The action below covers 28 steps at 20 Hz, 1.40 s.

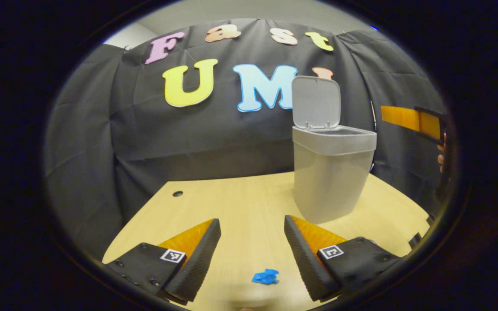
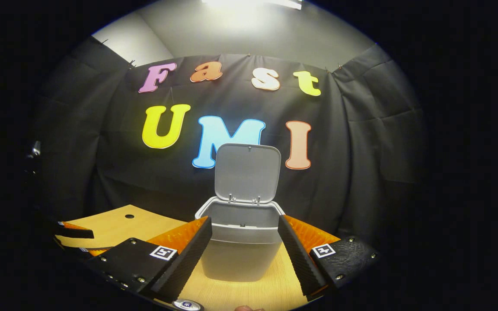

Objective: Press the lid of the desktop garbage bin to open it, pick up the crumpled paper on the desktop and throw it into the bin, then pick up the pop can on the desktop and drop it into the bin, and finally close the garbage bin lid.

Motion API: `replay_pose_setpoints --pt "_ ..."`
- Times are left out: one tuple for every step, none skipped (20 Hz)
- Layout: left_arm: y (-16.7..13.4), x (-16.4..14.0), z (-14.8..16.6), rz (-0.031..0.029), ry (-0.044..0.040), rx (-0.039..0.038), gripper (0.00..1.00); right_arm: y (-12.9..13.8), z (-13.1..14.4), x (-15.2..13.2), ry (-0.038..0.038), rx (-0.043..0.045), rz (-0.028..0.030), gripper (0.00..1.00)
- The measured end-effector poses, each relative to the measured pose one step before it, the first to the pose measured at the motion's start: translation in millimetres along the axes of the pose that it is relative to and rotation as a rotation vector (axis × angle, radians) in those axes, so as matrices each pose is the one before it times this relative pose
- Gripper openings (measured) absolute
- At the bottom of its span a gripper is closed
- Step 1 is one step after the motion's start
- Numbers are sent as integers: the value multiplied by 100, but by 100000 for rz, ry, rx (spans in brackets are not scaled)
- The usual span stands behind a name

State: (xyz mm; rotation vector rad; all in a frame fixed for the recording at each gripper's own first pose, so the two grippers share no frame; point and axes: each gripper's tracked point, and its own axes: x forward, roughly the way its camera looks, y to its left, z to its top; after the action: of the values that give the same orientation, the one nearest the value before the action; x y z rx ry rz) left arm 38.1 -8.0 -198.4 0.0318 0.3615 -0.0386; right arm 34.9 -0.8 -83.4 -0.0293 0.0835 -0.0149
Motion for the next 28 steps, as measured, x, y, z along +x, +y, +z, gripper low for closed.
replay_pose_setpoints --pt "-168 372 -1134 -1092 1796 183 97 212 -60 -497 52 -1382 -219 98" --pt "-104 412 -1008 -1166 1877 -164 97 72 149 -506 -246 -1196 -948 98" --pt "-167 279 -1106 -1087 1943 -348 97 69 61 -473 -119 -468 -595 98" --pt "-148 384 -933 -790 1593 -349 97 247 130 -500 -29 198 -16 98" --pt "-117 432 -878 -687 1673 -259 100 383 -38 -454 362 549 381 98" --pt "25 320 -676 -443 1353 -171 100 189 -147 -455 768 423 1 98" --pt "38 374 -641 -388 1117 32 97 143 -134 -436 578 109 -248 98" --pt "-87 329 -701 -333 1508 376 97 63 -100 -402 486 -359 -501 98" --pt "-246 408 -900 -314 1687 505 97 5 -187 -354 419 -552 -422 98" --pt "-82 406 -1011 -309 1982 333 100 41 -182 -220 773 -478 -258 98" --pt "-142 421 -950 -226 1752 389 97 149 -166 -169 845 -172 56 98" --pt "-160 491 -887 -414 1546 594 97 61 -113 -48 962 26 -70 98" --pt "-190 388 -868 -500 1983 868 93 86 -192 -113 948 91 303 98" --pt "-168 316 -821 -28 1890 669 95 131 -64 -74 743 118 307 98" --pt "-183 301 -822 -34 2286 178 97 57 14 -72 330 -54 226 98" --pt "-132 427 -839 -224 2659 -509 92 -16 113 -101 24 -306 -26 98" --pt "-309 417 -1050 -874 2936 -1131 97 14 -22 -4 -39 -442 -50 98" --pt "-182 233 -717 -753 2259 -1191 100 -10 46 -5 -106 -313 112 98" --pt "-104 351 -696 -165 2034 -1029 100 -9 -116 63 189 -92 216 98" --pt "-93 204 -547 -28 2060 -774 100 13 -95 0 415 91 434 98" --pt "-80 156 -678 -107 1958 -482 100 9 -211 19 682 278 453 98" --pt "151 195 -474 646 1210 424 100 54 -103 -16 658 384 749 98" --pt "309 260 -378 1115 998 911 100 119 -295 105 950 354 849 98" --pt "73 260 -372 414 1530 498 100 -12 -162 48 892 363 317 98" --pt "12 137 -254 -3 1394 -233 100 -127 -59 -73 362 466 33 98" --pt "-86 109 -254 -495 919 -392 97 -111 182 -16 -90 394 -141 98" --pt "-137 129 -203 -398 923 164 95 -123 23 64 34 128 -317 98" --pt "-44 98 -226 -48 578 586 92 -260 85 33 -28 -58 -733 98"
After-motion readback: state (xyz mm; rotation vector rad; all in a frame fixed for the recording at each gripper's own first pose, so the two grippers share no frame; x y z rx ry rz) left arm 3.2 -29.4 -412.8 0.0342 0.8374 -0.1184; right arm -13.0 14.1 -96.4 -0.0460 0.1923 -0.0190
